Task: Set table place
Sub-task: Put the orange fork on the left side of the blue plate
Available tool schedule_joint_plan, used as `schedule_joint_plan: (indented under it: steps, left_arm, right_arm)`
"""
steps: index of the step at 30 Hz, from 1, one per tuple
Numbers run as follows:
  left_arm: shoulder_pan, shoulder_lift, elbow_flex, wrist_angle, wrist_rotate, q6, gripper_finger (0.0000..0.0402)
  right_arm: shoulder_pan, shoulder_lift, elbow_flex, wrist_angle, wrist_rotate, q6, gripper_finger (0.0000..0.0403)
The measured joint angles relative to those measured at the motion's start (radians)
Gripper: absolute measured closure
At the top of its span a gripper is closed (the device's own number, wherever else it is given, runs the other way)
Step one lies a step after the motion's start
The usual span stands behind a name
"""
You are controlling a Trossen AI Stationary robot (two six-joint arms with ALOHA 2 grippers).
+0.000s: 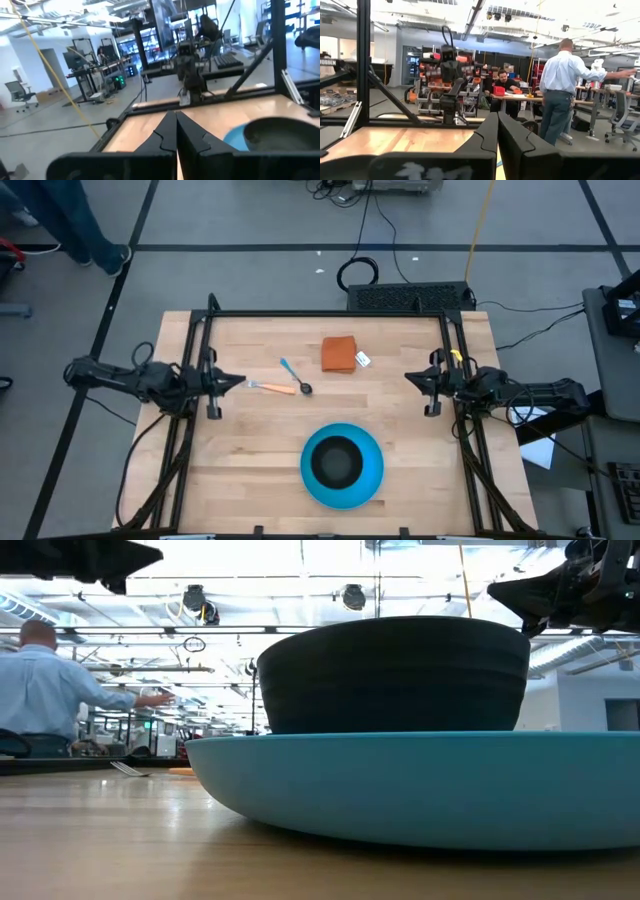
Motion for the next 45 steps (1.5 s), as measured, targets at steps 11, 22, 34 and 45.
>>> schedule_joint_plan:
  steps: [11,22,34,45]
  left_arm:
    - [0.003,-0.082,-0.021,-0.172,0.021,-0.004,0.0401]
    - [0.003,-0.096,-0.022,-0.28,-0.006,-0.054,0.0401]
    - [0.003,-0.096,-0.093,-0.153,-0.001,-0.084,0.0401]
    - [0.003,-0.096,-0.098,-0.151,-0.001,-0.088,0.04]
  right_arm:
    - [0.0,0.0,0.0,0.059,0.0,0.001,0.0403]
    - [0.0,0.0,0.0,0.056,0.0,-0.016,0.0403]
    - [0.0,0.001,0.0,0.056,0.0,-0.011,0.0403]
    - [0.0,0.018,0.0,0.055,0.0,-0.018,0.0403]
